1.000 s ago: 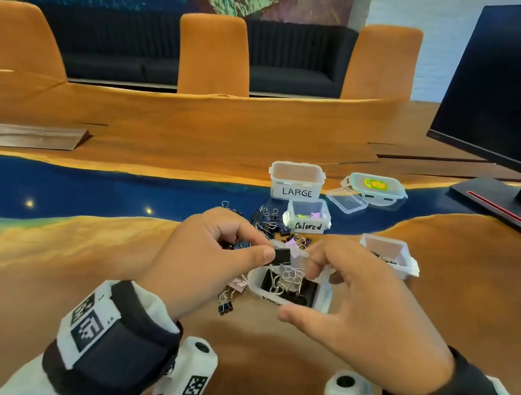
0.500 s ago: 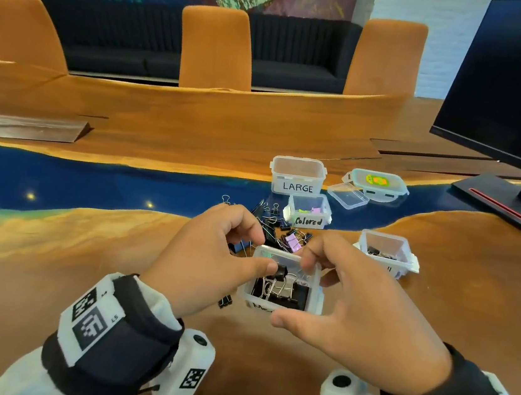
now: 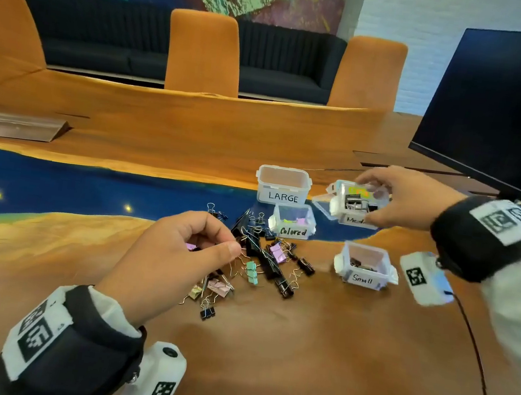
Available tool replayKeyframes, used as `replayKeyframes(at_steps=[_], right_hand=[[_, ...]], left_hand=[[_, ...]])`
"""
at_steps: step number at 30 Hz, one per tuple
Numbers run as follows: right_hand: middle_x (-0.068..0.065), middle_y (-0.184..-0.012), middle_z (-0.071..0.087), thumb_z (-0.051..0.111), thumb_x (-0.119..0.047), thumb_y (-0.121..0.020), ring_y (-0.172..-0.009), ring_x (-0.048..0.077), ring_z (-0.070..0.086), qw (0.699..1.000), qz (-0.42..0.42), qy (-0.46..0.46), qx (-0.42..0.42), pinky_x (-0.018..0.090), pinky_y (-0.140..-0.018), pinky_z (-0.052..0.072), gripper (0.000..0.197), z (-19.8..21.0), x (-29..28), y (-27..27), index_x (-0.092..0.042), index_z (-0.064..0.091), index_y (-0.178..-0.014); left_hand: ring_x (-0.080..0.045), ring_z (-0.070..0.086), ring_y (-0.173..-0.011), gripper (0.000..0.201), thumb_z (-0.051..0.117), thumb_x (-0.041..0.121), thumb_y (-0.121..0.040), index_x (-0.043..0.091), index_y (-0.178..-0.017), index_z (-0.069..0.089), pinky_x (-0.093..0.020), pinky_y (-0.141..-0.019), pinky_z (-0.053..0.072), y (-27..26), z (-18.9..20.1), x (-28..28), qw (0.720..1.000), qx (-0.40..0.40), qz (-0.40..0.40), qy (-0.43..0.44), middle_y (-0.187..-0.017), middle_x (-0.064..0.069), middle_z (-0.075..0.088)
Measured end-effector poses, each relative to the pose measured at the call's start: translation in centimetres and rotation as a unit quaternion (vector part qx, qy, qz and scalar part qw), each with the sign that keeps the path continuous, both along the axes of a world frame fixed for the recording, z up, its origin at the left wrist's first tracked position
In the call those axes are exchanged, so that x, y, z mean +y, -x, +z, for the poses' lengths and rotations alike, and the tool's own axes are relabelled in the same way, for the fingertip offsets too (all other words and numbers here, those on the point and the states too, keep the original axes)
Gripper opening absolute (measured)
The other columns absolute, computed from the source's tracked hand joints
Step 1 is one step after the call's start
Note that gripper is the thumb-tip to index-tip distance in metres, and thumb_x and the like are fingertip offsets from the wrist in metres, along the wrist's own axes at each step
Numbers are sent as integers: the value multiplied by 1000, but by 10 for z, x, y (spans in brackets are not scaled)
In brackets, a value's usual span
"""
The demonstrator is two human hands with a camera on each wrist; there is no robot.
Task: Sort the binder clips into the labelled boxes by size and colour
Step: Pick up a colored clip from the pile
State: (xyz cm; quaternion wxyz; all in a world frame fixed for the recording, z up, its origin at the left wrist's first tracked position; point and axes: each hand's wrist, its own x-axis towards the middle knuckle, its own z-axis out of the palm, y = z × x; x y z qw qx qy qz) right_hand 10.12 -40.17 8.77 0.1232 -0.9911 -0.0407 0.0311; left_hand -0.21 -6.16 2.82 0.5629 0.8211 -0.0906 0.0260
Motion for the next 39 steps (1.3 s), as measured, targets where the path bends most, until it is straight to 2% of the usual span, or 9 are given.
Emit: replayKeyframes(at_steps=[5,13,16,19,24,27,29,33,39], right_hand=[[-2,-131,61,84,-25,-74,-99,14,57,995,-42,56,69,28,-80,43,66,-32,-27,-41,-32,55,-133],[0,-139,59,86,-23,-74,-122,17,56,985,-45,63,154,32,-98,40,71,-52,-22,-55,-31,55,-138],[2,-146,53,85,-26,-75,-127,23,53,986,-56,69,140,36,-101,40,77,-50,-15,-50,-34,49,-143],[5,-151,44,83,-38,-77,-130,27,49,996,-47,62,48,38,-101,41,79,-37,-3,-35,-35,44,-146],[-12,-137,50,77,-44,-82,-120,12,52,987,29,-142,-70,33,-98,45,61,-24,42,17,-37,52,-137],[-16,-134,53,76,-44,-82,-119,4,53,960,63,-263,-70,31,-97,48,53,-37,72,53,-41,56,-131],[-18,-129,55,76,-41,-81,-118,0,53,941,68,-326,-61,27,-95,50,50,-51,88,71,-41,59,-127],[-17,-121,63,79,-38,-82,-115,3,58,900,54,-430,-45,40,-98,53,41,-81,103,92,-42,64,-120],[-14,-107,70,80,-32,-82,-100,11,65,868,27,-494,-39,46,-93,55,30,-104,113,106,-39,70,-109]], left_hand=[[-14,66,-76,4,76,32,-85,35,-84,73,-35,-74,54,-3,-7,5,1000,2,-13,-17,-82,2,72],[-9,65,-73,2,75,35,-85,35,-85,73,-26,-70,53,-3,-7,13,998,5,-21,-50,-81,4,73],[-7,63,-70,4,75,32,-86,28,-85,74,-20,-66,52,-4,-8,17,998,-4,-21,-60,-80,4,73],[-6,63,-69,6,77,31,-85,27,-83,74,-18,-65,51,-11,-7,28,992,0,-49,-119,-80,4,72],[0,61,-65,10,81,33,-82,31,-79,72,-22,-67,51,-22,-3,42,952,36,-93,-289,-75,13,70],[-3,61,-72,6,75,39,-86,36,-84,70,-23,-69,51,-23,-3,33,902,33,-113,-415,-78,13,68],[-2,56,-70,8,70,44,-89,38,-93,70,-17,-62,42,-20,-5,23,867,28,-136,-478,-78,13,64],[2,47,-65,20,65,50,-91,34,-103,69,-16,-56,31,-19,-10,6,826,30,-147,-543,-75,17,54],[-1,49,-70,19,70,49,-88,34,-99,68,-18,-58,34,-25,-21,-2,815,39,-129,-563,-79,17,53]])
